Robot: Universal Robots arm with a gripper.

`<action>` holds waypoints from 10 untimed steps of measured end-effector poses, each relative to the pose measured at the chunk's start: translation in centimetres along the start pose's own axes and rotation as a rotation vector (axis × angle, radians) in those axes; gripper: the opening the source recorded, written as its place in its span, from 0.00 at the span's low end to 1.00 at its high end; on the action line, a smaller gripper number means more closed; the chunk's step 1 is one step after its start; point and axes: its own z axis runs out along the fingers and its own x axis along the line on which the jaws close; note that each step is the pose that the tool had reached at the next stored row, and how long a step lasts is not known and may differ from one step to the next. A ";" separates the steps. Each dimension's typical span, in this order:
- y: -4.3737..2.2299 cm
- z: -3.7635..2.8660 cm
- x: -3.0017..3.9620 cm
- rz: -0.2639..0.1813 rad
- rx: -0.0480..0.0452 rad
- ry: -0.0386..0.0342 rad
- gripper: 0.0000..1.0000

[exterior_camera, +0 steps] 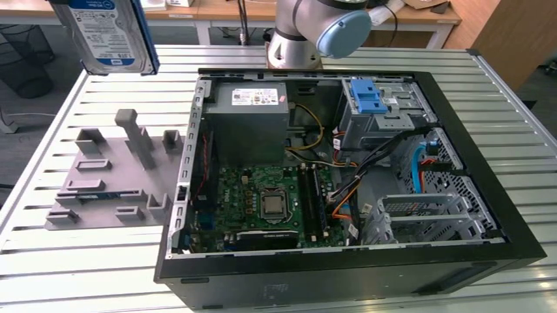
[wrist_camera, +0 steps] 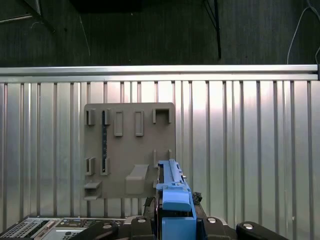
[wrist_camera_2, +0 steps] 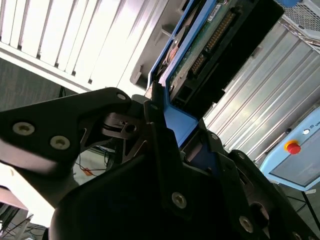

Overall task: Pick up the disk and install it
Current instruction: 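Pick up the disk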

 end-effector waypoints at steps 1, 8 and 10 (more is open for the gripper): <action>-0.04 -0.01 0.00 0.000 -0.0001 0.0000 0.36; -0.35 -0.01 -0.01 0.000 -0.0001 0.0000 0.36; -0.44 -0.01 -0.01 0.000 -0.0001 0.0000 0.36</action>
